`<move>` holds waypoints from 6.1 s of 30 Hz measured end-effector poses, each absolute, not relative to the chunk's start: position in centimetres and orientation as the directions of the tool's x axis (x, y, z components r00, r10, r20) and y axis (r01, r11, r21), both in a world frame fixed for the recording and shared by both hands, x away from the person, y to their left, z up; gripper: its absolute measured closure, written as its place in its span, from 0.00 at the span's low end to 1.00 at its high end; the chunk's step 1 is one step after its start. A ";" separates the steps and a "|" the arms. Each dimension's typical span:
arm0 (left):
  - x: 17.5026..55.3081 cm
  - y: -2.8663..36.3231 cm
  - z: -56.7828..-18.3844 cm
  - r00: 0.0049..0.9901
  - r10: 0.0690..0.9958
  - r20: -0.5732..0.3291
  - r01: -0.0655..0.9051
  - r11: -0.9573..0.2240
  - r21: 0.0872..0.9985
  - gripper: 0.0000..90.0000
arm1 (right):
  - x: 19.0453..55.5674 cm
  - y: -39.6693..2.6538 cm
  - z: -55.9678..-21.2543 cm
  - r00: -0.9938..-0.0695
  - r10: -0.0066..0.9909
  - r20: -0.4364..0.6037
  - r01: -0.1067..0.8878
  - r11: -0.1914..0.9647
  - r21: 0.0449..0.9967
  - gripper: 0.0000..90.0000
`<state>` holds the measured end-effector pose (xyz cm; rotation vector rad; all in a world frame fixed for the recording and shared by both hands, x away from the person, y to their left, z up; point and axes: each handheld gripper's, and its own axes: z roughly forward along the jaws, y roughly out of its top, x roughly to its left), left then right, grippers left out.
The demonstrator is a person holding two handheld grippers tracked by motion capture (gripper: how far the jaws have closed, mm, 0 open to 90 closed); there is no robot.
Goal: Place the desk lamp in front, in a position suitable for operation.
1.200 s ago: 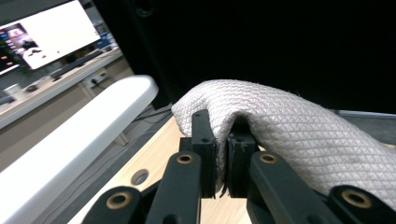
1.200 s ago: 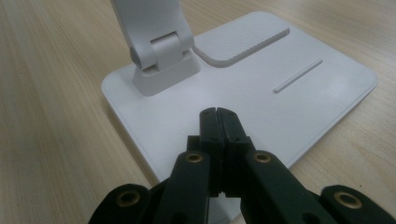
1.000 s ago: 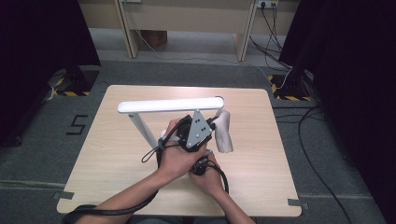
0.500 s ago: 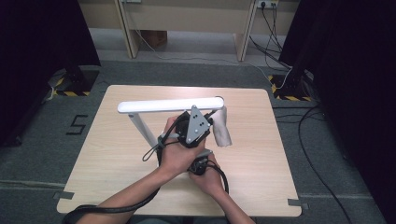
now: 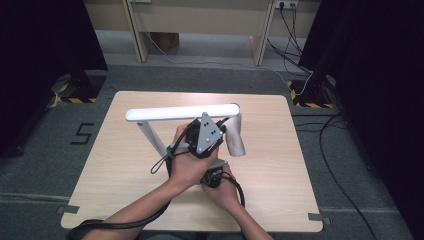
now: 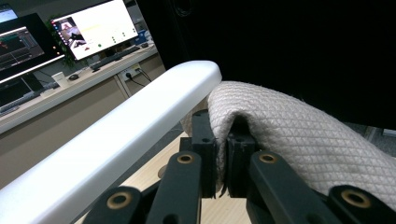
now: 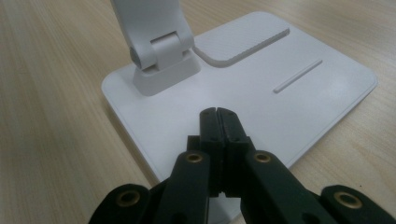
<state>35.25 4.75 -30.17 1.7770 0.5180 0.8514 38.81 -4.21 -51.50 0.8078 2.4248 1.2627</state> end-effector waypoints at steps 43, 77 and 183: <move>34.9 7.1 -30.7 0.623 0.733 0.272 -0.030 -0.325 0.945 0.94 | 38.8 -4.2 -51.5 -0.801 0.598 -0.005 0.339 0.461 0.820 1.00; 34.2 10.3 -31.0 0.590 0.767 0.251 -0.013 -0.301 0.953 0.94 | 38.8 -4.2 -51.5 -0.804 0.594 -0.011 0.332 0.463 0.822 1.00; 31.7 20.6 -32.3 0.419 0.896 0.145 0.043 -0.179 0.983 0.94 | 38.8 -4.2 -51.5 -0.803 0.596 -0.010 0.334 0.464 0.821 1.00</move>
